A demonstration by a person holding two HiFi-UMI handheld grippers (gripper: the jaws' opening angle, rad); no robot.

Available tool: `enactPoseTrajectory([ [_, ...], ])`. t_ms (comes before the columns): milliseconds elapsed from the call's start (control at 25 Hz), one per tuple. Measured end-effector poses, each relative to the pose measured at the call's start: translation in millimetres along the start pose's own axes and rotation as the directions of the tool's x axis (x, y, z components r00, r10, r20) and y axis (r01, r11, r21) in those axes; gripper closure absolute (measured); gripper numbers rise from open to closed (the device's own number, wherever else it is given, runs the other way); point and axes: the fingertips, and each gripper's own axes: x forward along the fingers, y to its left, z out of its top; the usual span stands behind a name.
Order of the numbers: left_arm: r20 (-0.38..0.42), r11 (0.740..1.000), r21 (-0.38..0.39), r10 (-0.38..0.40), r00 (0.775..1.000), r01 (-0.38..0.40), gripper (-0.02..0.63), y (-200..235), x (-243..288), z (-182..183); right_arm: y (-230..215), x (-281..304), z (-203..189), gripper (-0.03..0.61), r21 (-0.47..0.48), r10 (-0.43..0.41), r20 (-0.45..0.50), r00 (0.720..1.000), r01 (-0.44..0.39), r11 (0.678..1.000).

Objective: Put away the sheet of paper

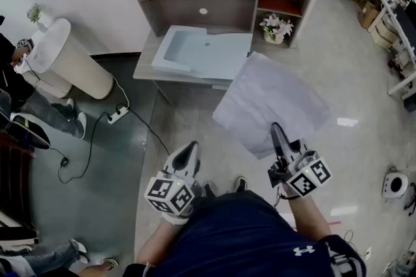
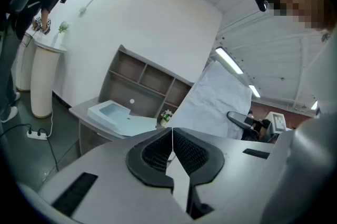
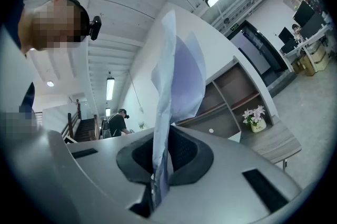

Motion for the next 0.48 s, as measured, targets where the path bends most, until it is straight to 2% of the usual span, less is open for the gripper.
enactPoseTrajectory([
  [480,0.003,1.000,0.007,0.011,1.000,-0.012,0.597,-14,12,-3,-12,-5,3,0.565,-0.019,0.027,-0.014,1.000,-0.027,0.999],
])
